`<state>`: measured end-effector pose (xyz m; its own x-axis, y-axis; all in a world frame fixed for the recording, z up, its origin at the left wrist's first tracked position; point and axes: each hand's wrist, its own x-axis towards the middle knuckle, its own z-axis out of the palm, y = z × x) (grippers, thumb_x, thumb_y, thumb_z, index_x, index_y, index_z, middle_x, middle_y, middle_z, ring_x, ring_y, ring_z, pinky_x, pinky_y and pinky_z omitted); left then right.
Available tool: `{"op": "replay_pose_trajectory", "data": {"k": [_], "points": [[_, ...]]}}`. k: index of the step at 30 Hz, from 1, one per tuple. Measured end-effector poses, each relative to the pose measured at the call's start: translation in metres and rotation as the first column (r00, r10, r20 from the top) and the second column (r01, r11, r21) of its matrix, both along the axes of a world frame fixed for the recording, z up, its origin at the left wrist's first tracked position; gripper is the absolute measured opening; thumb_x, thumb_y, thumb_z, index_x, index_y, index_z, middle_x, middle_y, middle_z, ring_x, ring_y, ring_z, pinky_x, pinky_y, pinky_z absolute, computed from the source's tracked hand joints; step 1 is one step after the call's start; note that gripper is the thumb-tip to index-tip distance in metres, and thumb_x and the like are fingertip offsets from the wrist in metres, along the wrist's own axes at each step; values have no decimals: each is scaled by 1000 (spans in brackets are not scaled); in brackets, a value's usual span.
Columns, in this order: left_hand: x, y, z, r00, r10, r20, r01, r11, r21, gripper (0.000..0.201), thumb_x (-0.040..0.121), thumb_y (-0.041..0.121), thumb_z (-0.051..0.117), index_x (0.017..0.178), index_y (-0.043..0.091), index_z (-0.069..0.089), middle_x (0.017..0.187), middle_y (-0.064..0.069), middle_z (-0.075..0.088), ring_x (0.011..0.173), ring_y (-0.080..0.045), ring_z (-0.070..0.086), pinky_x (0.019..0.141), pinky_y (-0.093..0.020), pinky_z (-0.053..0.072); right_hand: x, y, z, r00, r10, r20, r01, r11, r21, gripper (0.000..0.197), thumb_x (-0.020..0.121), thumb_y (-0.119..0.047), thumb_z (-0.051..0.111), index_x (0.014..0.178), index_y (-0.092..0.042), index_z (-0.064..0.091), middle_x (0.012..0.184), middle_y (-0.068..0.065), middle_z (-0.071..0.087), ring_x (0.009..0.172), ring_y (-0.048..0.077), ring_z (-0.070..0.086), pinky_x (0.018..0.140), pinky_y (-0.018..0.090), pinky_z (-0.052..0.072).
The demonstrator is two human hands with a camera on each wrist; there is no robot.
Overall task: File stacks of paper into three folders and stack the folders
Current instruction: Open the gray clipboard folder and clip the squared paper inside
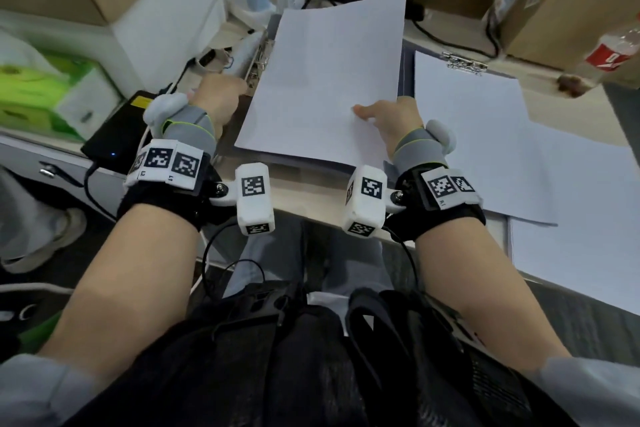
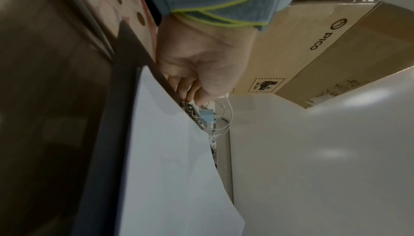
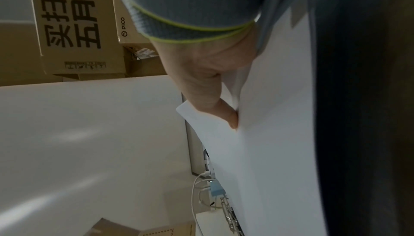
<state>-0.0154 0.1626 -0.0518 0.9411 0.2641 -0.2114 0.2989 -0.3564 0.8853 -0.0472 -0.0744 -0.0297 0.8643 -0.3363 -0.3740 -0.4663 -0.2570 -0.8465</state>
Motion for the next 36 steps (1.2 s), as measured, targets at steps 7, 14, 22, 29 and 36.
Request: {"op": "replay_pose_trajectory", "data": {"k": [7,14,22,29,36], "points": [[-7,1,-1,998,-53,23,56,989,-140,31,86,5,56,116,4,64,114,-18,65,106,-31,62,99,-44,48,6,7,-5,999,-35,15,35,999,-23,72,79,-21,75,134,3,36,129,15,51,116,29,52,97,36,42],[-9,-1,-3,998,-51,30,54,992,-110,37,77,-2,53,111,3,66,113,-20,66,109,-38,61,99,-50,48,8,9,-8,1000,-19,13,20,999,-40,69,74,-20,77,128,3,41,112,12,56,109,30,59,96,41,48],[-5,-9,3,999,-39,28,40,999,-32,28,79,-4,51,101,5,67,95,-14,61,89,-29,59,92,-44,51,11,8,-9,1000,2,5,-1,993,-119,63,75,-23,76,124,3,45,102,9,54,96,25,57,86,33,47],[9,-16,10,997,-71,-12,71,997,16,30,62,8,56,92,10,61,86,-13,57,82,-27,53,80,-36,49,12,4,-3,993,104,-51,-114,944,-308,69,76,-27,76,129,-2,40,124,8,55,111,25,55,92,30,46],[30,-26,18,995,-101,-9,100,995,-13,16,77,-2,53,73,13,52,85,-6,51,78,-21,44,57,-21,48,17,-7,13,965,230,-126,-263,854,-449,96,67,-35,83,138,-3,28,140,13,40,127,31,44,101,35,41]]}}
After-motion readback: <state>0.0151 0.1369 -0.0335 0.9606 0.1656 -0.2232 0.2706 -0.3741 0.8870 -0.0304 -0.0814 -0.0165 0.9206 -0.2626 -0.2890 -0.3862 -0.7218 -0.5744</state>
